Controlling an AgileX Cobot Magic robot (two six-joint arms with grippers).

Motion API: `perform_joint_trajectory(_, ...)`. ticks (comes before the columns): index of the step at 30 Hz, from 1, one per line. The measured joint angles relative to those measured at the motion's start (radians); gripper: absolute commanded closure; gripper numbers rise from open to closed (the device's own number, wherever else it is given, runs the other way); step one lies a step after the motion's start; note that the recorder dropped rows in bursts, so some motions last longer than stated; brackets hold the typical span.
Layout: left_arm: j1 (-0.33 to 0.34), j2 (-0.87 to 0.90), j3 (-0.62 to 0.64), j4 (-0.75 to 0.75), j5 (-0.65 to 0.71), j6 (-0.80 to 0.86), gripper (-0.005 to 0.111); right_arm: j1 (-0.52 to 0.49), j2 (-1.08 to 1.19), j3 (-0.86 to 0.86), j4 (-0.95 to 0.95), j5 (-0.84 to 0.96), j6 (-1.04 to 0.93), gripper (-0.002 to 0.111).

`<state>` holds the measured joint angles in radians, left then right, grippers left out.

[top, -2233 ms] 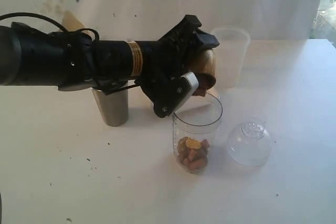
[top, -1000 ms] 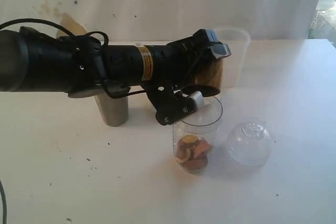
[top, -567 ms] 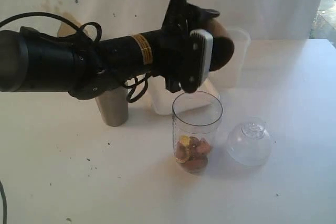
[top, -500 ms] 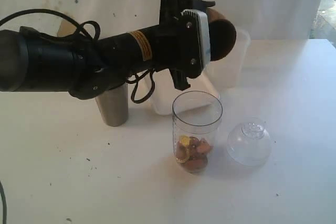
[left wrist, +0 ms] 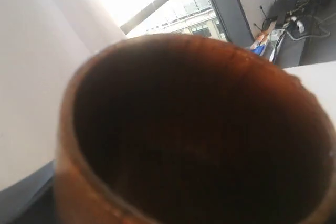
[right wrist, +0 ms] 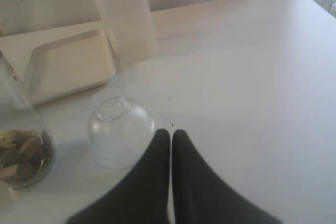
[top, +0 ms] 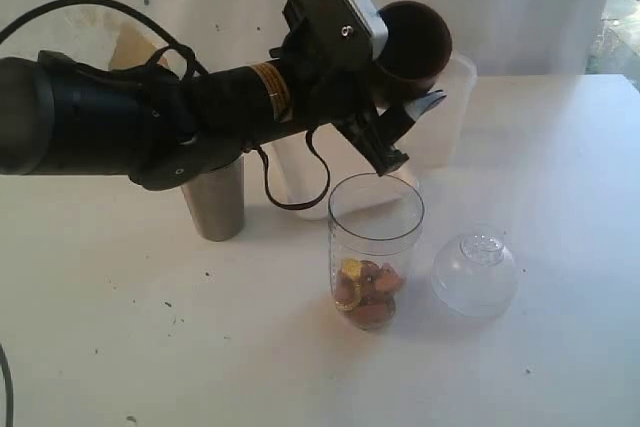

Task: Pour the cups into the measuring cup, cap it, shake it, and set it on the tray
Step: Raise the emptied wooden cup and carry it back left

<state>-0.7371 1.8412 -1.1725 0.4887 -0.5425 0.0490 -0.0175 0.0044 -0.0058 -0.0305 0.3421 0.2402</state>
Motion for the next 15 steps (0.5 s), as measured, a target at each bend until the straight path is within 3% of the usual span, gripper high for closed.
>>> perform_joint_trajectory(4, 0.000, -0.009, 0.000, 0.041, 0.000, -0.041, 0.107, 0.000, 0.000, 0.000, 0.000, 0.000, 0.000, 0.107)
perform_joint_trajectory(10, 0.000, -0.073, 0.000, 0.264, -0.051, -0.131, 0.107, 0.000, 0.000, 0.000, 0.000, 0.000, 0.000, 0.107)
perform_joint_trajectory(15, 0.000, -0.143, 0.000, 0.573, -0.114, -0.147, 0.107, 0.000, 0.000, 0.000, 0.000, 0.000, 0.000, 0.107)
